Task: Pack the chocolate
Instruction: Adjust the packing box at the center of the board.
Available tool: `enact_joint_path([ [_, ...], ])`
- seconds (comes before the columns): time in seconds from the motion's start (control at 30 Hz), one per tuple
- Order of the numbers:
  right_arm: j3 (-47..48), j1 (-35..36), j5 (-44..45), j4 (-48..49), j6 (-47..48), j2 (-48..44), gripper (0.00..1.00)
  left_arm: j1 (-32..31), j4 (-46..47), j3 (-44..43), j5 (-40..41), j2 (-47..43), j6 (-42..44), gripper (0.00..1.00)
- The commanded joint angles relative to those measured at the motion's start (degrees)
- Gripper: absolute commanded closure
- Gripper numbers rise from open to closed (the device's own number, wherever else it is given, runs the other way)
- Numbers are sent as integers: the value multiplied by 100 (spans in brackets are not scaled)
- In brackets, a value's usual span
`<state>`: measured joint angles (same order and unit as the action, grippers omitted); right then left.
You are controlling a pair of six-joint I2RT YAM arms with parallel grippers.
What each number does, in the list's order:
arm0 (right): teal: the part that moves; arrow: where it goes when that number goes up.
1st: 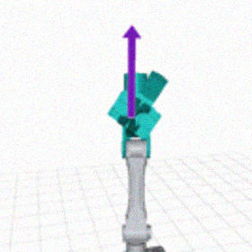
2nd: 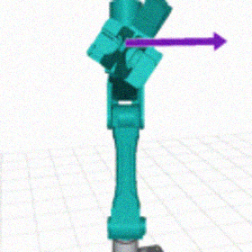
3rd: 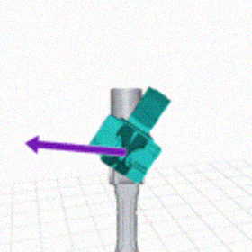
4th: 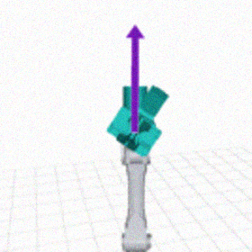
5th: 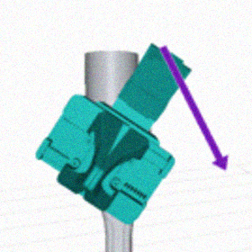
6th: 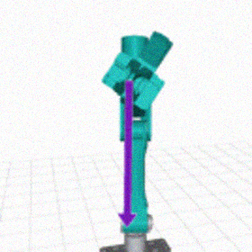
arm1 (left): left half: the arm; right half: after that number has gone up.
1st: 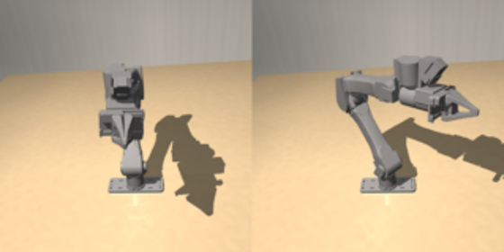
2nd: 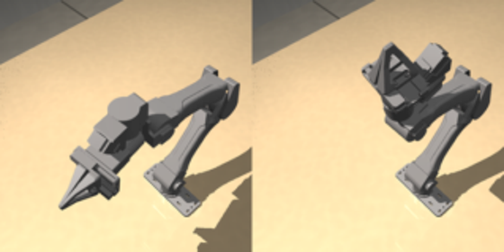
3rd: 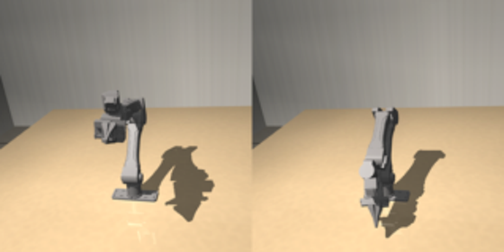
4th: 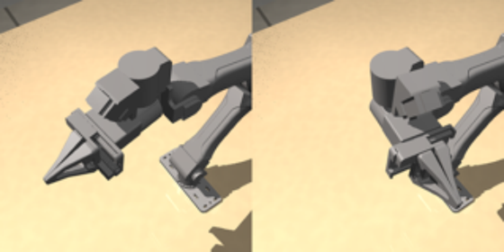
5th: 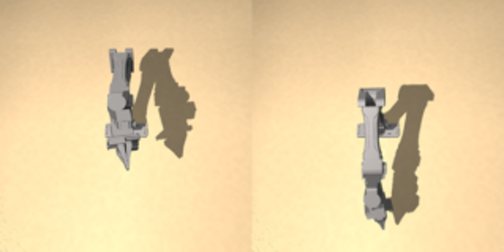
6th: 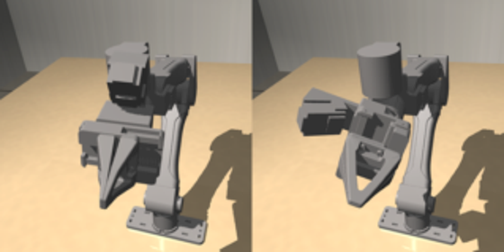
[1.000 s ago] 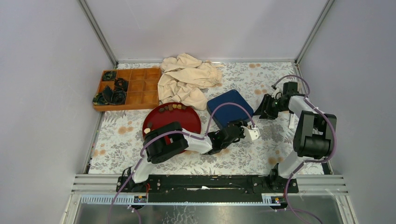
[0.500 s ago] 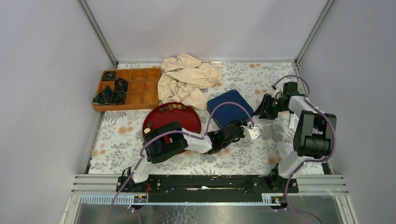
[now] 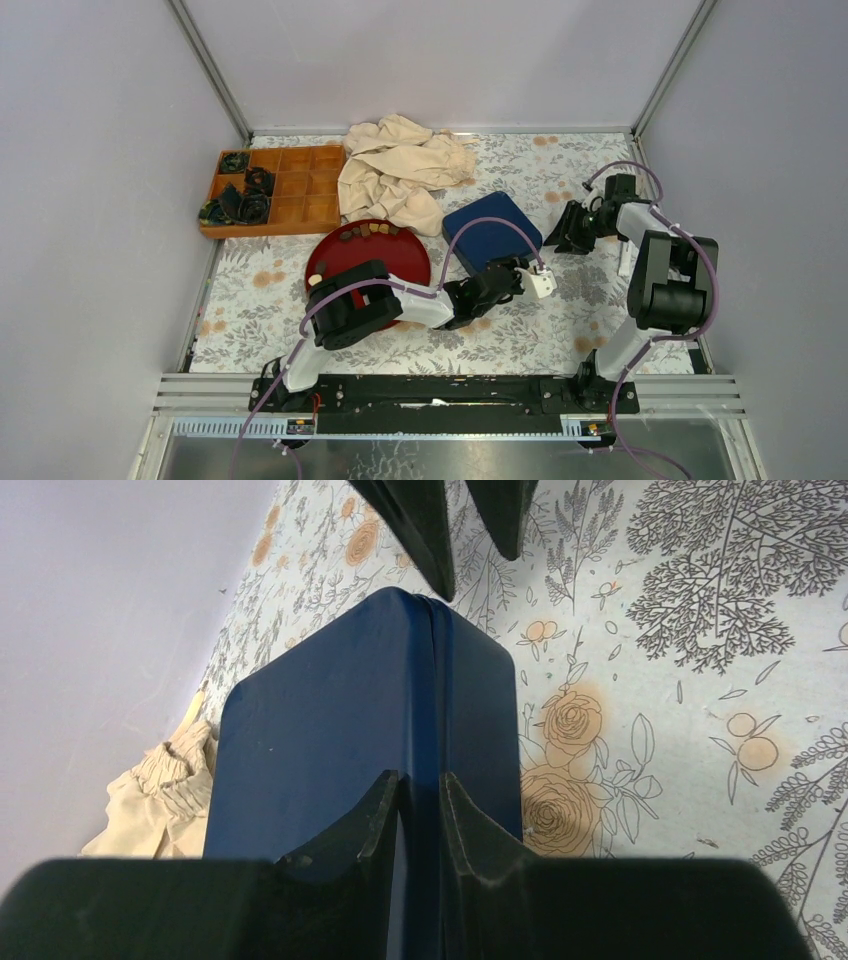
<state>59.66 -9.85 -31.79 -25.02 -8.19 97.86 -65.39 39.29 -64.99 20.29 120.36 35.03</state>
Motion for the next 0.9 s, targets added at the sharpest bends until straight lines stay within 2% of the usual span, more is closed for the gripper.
enact_joint_path([
  [0.0,228,115,293,-24,-43,285,53,60,348,-104,-26,-183,-123,86],
  [0.17,246,167,277,-33,4,275,53,110,329,-161,-62,-203,-198,86],
  [0.37,164,146,145,99,269,-228,51,243,137,-230,-262,-320,-616,87],
  [0.73,-492,0,-729,945,1502,-1706,40,724,-337,-99,-1115,-1279,-2237,87],
  [0.87,-878,1,-1197,1487,1536,-2119,38,899,-380,27,-1342,-1505,-2653,87],
])
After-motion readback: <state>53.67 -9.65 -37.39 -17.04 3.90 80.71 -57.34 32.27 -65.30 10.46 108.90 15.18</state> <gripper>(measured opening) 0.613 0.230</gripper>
